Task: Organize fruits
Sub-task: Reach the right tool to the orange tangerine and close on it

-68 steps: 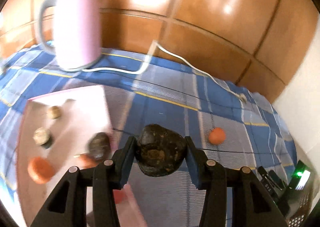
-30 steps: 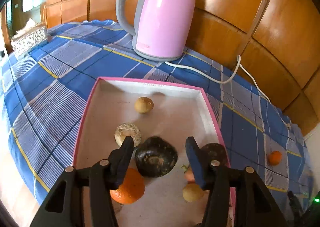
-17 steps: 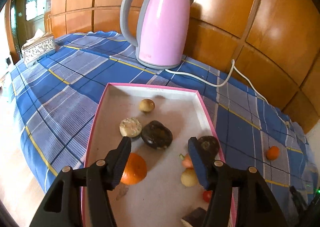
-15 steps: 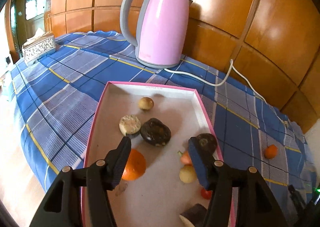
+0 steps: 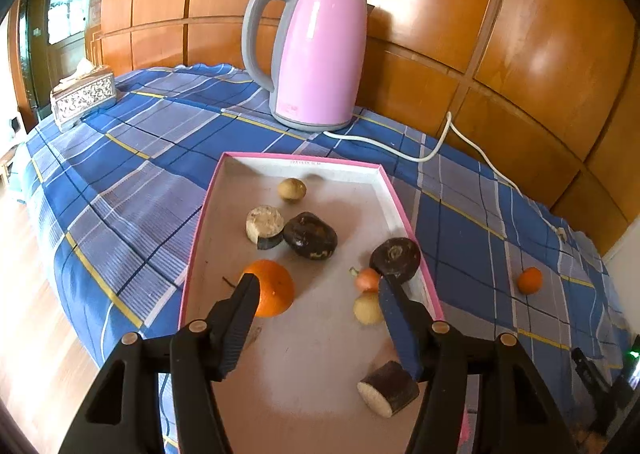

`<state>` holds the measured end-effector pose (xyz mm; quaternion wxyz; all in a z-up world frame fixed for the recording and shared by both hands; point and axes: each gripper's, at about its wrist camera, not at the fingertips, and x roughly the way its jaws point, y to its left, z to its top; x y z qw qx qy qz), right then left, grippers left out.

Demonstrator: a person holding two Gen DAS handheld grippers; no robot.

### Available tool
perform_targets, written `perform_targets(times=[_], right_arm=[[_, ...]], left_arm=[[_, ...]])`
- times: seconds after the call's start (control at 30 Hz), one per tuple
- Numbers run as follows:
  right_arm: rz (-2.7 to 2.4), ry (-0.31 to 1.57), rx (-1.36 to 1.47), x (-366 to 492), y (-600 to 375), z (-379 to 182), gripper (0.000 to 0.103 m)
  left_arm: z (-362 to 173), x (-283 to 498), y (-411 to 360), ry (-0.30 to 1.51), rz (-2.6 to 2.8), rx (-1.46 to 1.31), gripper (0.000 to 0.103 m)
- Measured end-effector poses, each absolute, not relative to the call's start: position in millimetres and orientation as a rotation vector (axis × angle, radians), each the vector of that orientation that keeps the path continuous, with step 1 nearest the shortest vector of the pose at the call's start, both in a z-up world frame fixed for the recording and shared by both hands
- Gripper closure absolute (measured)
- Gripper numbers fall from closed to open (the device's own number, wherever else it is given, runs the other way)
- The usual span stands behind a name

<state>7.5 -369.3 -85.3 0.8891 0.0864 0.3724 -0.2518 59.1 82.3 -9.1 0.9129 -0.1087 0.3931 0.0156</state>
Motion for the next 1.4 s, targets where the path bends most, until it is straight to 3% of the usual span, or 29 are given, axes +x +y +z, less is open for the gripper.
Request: perform_targets(times=[1.0,1.4], right_arm=[[-0.523,0.842,0.147,21,-364,-79,0.037],[-0.190,0.870,0.172,76,-295,-65,0.037]], left_arm=[[-38,26,125,0.852,0.143,-0.286,0.034],[-41,24,120,0.855,0.137,-0.262,0.031]])
